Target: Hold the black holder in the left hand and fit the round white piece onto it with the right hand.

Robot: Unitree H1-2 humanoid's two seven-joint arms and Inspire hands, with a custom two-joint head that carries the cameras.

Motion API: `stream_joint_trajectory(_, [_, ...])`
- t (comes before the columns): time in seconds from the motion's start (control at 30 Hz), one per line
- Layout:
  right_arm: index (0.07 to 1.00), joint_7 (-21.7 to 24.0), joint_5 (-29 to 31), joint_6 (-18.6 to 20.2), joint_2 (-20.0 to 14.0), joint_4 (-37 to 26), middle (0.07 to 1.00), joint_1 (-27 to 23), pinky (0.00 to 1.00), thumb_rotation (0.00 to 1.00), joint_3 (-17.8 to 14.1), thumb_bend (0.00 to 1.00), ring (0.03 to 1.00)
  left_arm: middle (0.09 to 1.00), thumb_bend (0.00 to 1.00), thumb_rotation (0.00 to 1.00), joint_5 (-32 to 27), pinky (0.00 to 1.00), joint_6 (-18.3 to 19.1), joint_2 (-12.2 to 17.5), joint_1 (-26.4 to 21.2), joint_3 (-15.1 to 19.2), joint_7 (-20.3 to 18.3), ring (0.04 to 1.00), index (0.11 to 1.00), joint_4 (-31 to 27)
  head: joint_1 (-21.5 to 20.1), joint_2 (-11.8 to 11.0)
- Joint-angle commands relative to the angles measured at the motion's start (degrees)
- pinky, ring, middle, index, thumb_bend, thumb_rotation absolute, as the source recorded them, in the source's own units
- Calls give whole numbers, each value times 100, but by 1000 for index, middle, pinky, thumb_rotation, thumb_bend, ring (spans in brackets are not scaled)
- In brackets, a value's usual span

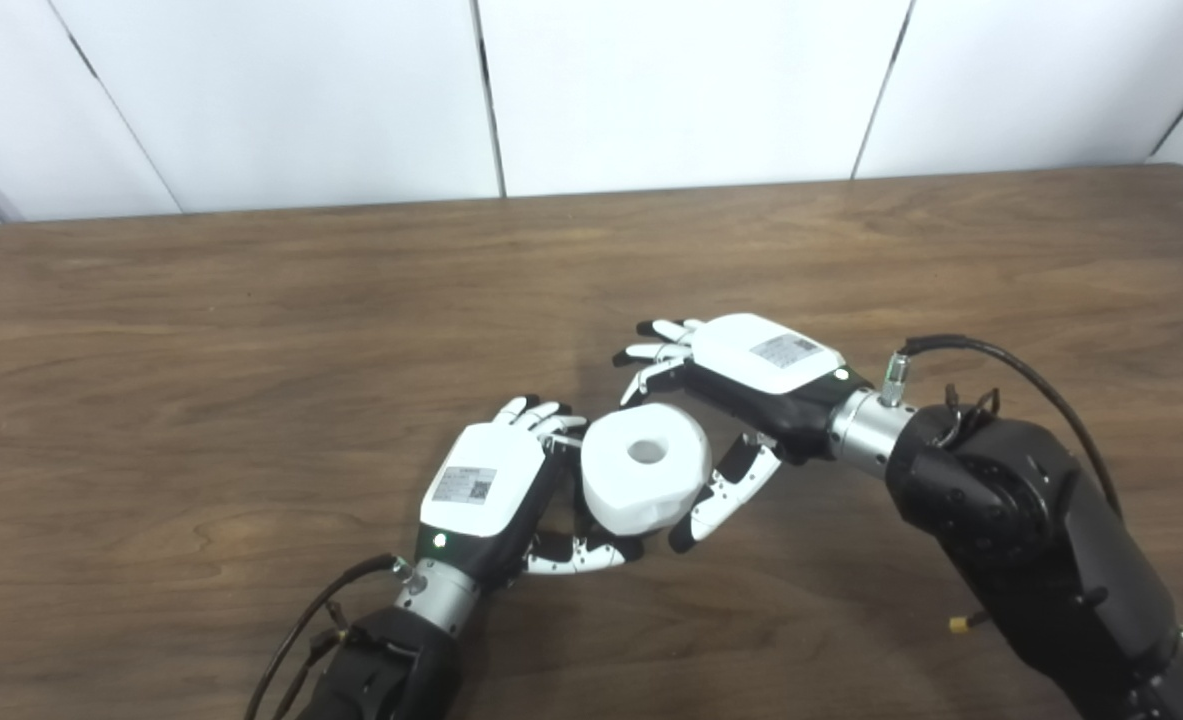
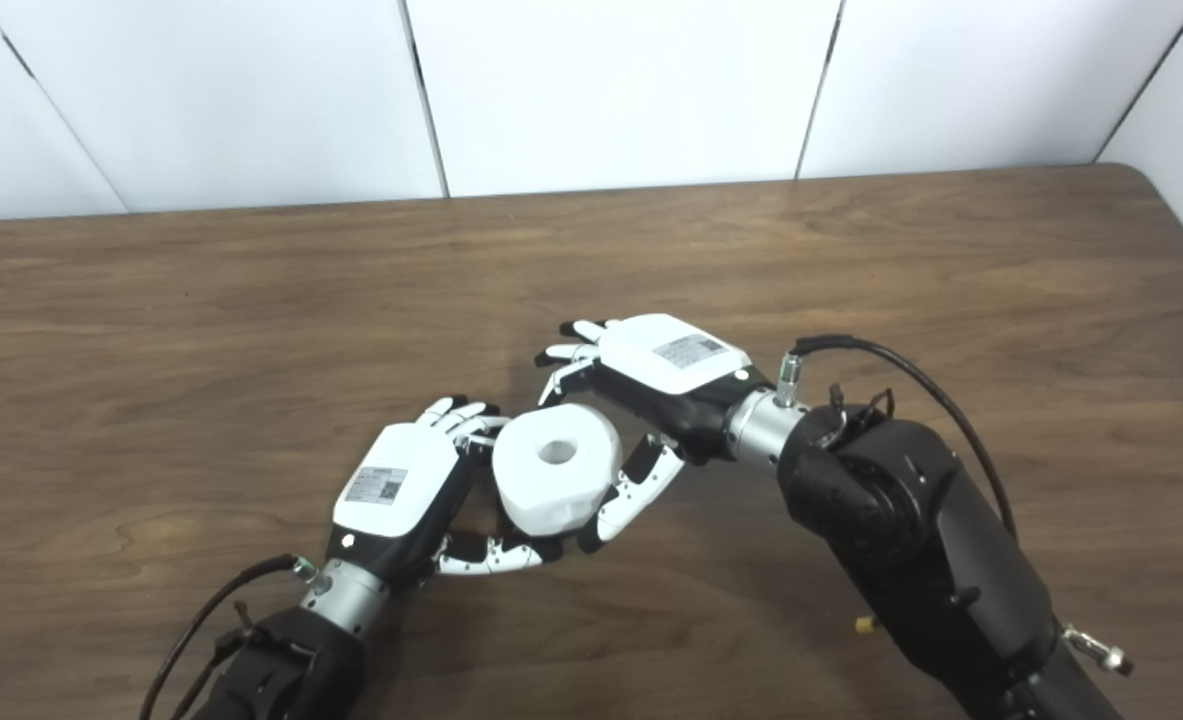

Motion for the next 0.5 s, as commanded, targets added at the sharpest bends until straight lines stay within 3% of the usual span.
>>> stream_joint_trajectory(0.0, [721,-19,53,-9,-37,-149,928,-273,1000,441,-123,1000,1000,775,522,52,235,938,75,52,36,-85,-235,865,488,304,6,3])
stream_joint_trajectory(0.23, [757,117,72,216,-43,-275,940,-368,1000,446,-263,1000,1000,775,522,53,210,940,74,112,35,-45,-263,869,487,299,23,-3])
stream_joint_trajectory(0.47, [973,220,-29,496,-21,-461,998,-447,1000,501,-387,1000,1000,781,522,53,139,943,57,171,45,-9,-298,877,487,323,25,-17])
